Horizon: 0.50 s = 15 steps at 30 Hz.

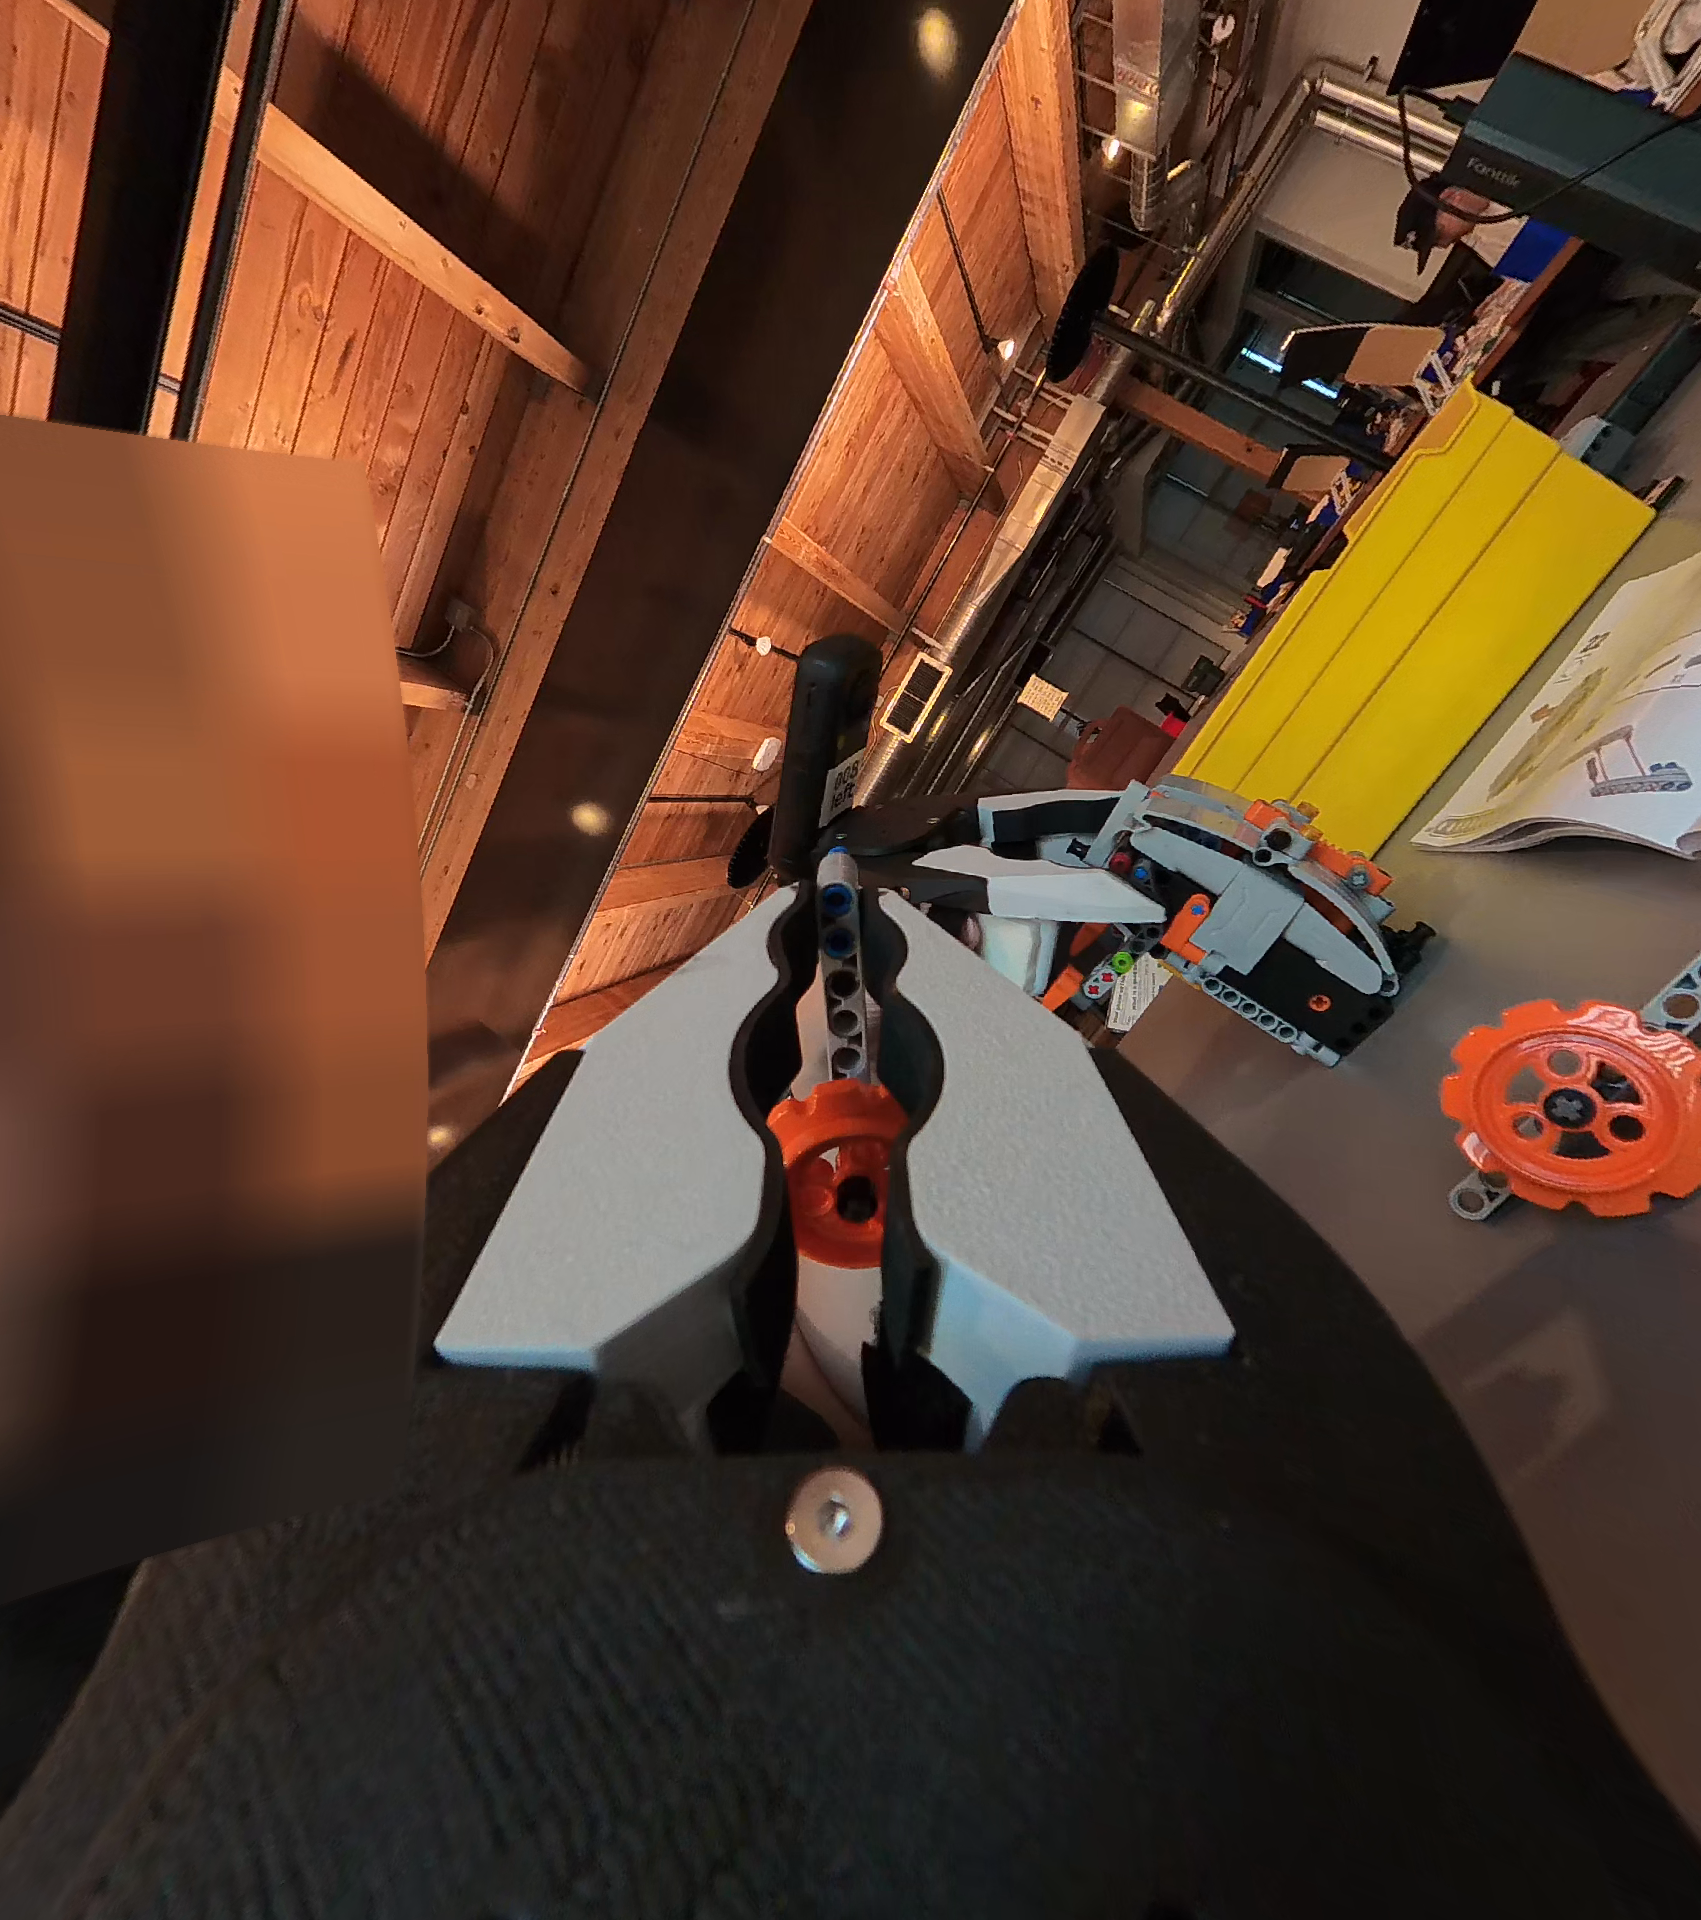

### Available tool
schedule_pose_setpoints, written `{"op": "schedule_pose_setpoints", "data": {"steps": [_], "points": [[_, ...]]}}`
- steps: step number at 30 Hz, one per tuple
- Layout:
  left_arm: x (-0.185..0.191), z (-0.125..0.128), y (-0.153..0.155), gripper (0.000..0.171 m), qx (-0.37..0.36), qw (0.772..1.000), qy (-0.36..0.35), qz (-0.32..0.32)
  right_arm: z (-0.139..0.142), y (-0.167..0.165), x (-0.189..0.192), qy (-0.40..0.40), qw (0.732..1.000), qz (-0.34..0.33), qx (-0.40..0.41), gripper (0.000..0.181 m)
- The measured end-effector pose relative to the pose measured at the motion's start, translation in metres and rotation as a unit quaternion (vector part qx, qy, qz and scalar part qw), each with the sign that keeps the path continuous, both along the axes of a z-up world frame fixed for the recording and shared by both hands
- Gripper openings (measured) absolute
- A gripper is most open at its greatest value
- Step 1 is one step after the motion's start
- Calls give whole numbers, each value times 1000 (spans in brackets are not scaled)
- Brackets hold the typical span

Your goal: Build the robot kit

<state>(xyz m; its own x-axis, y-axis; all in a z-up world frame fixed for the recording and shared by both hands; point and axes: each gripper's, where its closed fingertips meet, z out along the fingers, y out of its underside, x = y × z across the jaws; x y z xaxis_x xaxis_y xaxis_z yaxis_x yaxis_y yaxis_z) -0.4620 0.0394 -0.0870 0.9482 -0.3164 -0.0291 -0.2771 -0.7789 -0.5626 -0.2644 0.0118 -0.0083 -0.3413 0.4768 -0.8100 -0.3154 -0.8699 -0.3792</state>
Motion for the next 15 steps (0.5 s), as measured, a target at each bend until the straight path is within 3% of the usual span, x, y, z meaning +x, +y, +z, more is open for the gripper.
{"op": "schedule_pose_setpoints", "data": {"steps": [15], "points": [[1,-8,4,95,-12,999,-7,30,0,0,0,-1,1000,0,0,5]]}}
